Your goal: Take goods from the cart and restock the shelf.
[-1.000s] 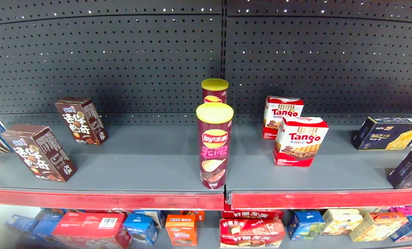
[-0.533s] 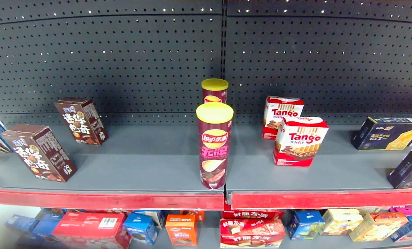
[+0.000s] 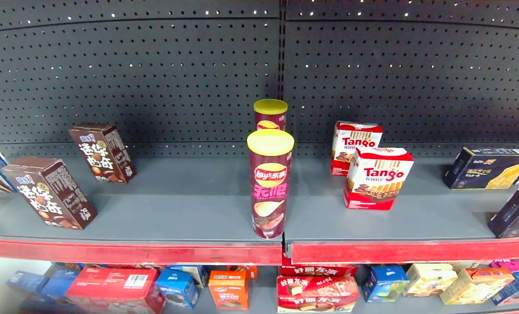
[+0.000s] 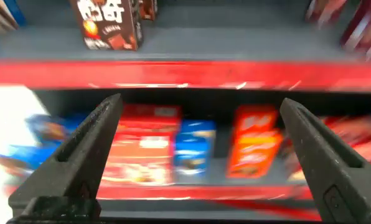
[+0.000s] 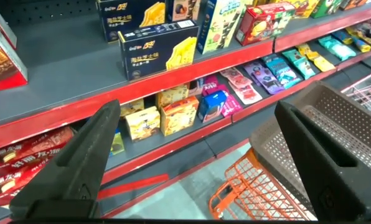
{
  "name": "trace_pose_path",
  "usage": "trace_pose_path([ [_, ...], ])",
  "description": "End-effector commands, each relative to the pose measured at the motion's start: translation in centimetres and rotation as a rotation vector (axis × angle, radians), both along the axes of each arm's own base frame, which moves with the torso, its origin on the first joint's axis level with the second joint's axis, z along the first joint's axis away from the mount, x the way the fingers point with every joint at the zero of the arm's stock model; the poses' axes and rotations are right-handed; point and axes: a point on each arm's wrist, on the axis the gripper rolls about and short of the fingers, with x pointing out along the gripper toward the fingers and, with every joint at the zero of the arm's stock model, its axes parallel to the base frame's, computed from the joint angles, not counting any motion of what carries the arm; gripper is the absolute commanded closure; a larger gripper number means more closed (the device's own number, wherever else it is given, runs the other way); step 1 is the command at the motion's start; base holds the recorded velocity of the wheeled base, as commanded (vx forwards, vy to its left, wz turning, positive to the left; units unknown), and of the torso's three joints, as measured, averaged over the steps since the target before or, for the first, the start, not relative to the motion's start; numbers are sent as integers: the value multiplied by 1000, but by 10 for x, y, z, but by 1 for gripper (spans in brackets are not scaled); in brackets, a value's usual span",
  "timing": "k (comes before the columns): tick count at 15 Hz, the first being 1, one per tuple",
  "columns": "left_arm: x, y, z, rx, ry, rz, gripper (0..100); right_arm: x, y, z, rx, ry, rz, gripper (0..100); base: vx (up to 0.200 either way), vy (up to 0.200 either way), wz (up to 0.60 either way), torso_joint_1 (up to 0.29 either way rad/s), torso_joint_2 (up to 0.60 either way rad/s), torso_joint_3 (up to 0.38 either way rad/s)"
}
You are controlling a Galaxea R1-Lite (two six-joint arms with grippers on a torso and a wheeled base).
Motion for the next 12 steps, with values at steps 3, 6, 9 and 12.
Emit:
trace_pose_path([
  [3, 0, 0, -4, 50, 38, 4, 0, 0, 0, 0, -2, 2, 0, 0, 0, 0, 0, 0, 0, 0],
  [6, 0, 0, -4, -34, 43, 5, 0, 0, 0, -1, 0, 2, 2, 0, 0, 0, 0, 0, 0, 0],
  [9, 0, 0, -4, -36, 42, 7, 0, -2, 1, -4, -1, -2, 3, 0, 0, 0, 0, 0, 0, 0],
  [12, 0, 0, -4, -36, 43, 7, 0, -9, 2, -14, 1, -13, 15, 0, 0, 0, 0, 0, 0, 0],
])
